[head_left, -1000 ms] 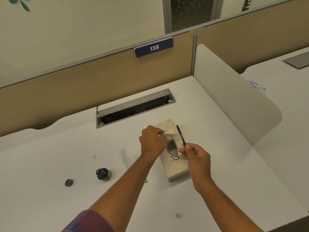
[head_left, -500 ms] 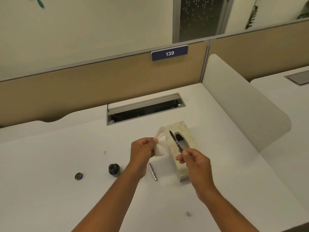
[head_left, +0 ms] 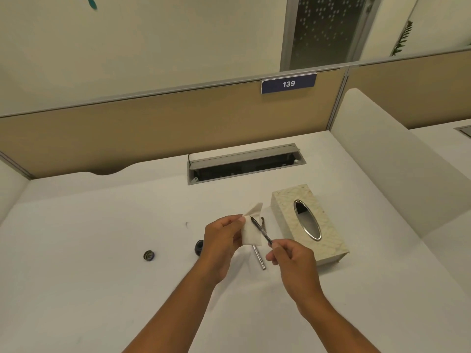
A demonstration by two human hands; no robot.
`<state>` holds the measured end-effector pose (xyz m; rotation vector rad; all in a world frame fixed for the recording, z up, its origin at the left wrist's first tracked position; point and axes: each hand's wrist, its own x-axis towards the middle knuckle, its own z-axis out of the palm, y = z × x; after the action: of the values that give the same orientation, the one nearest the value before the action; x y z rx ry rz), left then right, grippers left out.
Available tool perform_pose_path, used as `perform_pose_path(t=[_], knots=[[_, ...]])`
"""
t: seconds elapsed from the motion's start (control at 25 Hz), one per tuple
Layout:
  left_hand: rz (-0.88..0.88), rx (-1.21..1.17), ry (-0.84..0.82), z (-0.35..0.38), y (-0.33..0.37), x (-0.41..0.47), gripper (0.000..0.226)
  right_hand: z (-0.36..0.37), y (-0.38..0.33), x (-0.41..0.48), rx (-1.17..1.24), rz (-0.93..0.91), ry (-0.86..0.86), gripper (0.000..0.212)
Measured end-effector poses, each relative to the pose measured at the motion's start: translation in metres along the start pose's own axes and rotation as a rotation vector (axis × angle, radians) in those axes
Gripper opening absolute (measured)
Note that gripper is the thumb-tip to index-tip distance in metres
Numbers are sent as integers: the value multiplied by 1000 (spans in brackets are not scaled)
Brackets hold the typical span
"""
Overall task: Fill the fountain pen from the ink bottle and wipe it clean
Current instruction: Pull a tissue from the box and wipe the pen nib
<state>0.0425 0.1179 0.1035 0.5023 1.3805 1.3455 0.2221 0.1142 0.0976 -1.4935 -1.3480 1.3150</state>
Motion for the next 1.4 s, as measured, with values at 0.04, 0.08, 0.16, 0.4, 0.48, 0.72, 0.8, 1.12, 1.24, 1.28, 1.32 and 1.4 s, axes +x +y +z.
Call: perform_pose_path(t=[0.04,0.08,0.16,0.4,0.48,0.72,0.8,1.12,1.24,1.28,1.32,1.4], knots=[[-2,-40,-43,-6,1,-2,23,4,-1,-3,1,3,0,28],[-6,-84,-90,-11,1,-4,29,8,-2,-5,5,4,-3,28],[-15,-155,-159,-22,2,-10,40,15,-5,-10,-8,-6,-12,30],[-17,-242,-205,-44,-4,-14,29,31,-13,-23,-79,-57,-68,31],[-8,-254,-208,-46,-6,-15,29,34,-15,-26,-102,-71,-84,29],[-16,-321,-115,-47,-8,-14,25,41,-18,-32,-168,-99,-144,22],[-18,-323,-112,-46,-6,-17,26,40,-19,-33,-203,-127,-160,19],[-10,-263,-9,-42,-3,-20,15,37,-19,-27,-350,-218,-178,16],[7,-271,192,-49,2,-10,15,32,-19,-30,-335,-237,-157,16],[16,-254,251,-53,4,-6,16,30,-19,-32,-315,-243,-145,18],[22,-231,295,-55,6,-4,16,28,-20,-33,-288,-249,-137,19],[21,-179,341,-53,8,-6,10,28,-25,-35,-242,-273,-126,19]])
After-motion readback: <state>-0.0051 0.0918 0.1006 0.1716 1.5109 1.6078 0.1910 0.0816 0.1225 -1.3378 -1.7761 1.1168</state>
